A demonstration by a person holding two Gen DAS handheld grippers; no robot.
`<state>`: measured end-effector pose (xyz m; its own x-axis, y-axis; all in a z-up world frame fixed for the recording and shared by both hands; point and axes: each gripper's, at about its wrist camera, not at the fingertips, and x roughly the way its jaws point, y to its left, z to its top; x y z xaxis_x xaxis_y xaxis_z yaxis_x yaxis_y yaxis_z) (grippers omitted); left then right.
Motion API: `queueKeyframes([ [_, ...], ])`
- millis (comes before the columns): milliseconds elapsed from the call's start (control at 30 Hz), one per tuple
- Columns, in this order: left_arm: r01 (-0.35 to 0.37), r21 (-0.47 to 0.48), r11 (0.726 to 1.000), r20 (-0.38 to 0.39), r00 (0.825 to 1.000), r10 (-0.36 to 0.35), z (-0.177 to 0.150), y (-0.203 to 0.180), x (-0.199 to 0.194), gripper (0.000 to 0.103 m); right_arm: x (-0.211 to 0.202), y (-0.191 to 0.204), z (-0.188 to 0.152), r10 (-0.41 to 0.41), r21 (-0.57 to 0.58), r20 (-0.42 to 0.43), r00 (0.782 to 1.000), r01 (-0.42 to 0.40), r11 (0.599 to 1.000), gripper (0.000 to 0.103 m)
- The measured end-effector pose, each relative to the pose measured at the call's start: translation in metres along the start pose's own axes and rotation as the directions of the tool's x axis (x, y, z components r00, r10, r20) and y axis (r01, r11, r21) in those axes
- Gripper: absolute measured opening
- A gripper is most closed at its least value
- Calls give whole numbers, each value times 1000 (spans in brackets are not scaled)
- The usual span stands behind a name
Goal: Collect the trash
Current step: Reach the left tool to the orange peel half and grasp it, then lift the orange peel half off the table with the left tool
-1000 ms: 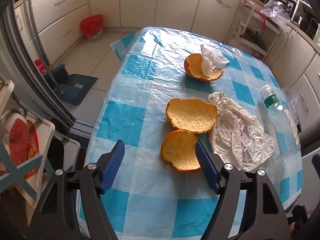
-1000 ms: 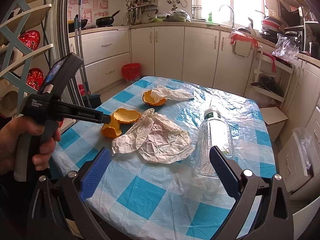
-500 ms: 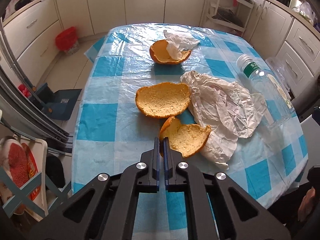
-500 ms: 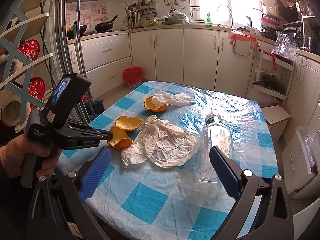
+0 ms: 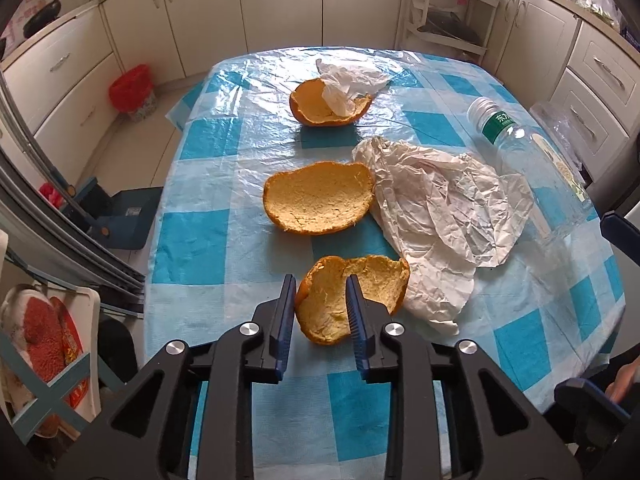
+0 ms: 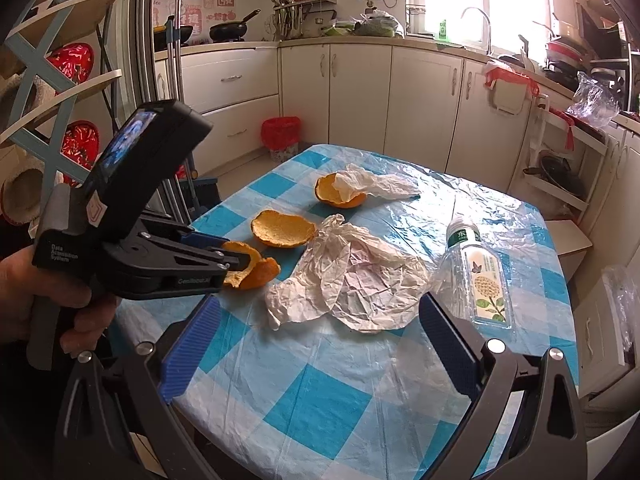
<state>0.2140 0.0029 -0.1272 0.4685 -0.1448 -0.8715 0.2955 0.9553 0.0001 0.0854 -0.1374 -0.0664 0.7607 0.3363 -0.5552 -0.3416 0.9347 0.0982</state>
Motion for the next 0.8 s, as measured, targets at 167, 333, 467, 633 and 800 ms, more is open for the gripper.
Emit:
queueKeyframes([
  [167, 11, 9, 1000, 4, 1000, -11, -2, -5, -3, 5, 5, 7, 3, 14, -24, 3, 1000, -14, 1000, 95],
  [333, 66, -103, 992, 66, 996, -59, 1, 19, -34, 4, 17, 13, 4, 8, -56, -12, 1000, -9, 998, 95],
  [467, 114, -178, 977, 141, 986, -89, -3, 39, -62, 4, 25, 18, 3, 4, -72, -26, 1000, -6, 997, 95],
  [633, 155, -282, 947, 204, 974, -99, -5, 64, -75, 4, 34, 27, 1, -3, -107, -40, 999, -1, 994, 95],
  [800, 174, -344, 923, 221, 970, -100, -3, 77, -73, 4, 41, 33, 0, -7, -130, -51, 999, 0, 991, 95],
])
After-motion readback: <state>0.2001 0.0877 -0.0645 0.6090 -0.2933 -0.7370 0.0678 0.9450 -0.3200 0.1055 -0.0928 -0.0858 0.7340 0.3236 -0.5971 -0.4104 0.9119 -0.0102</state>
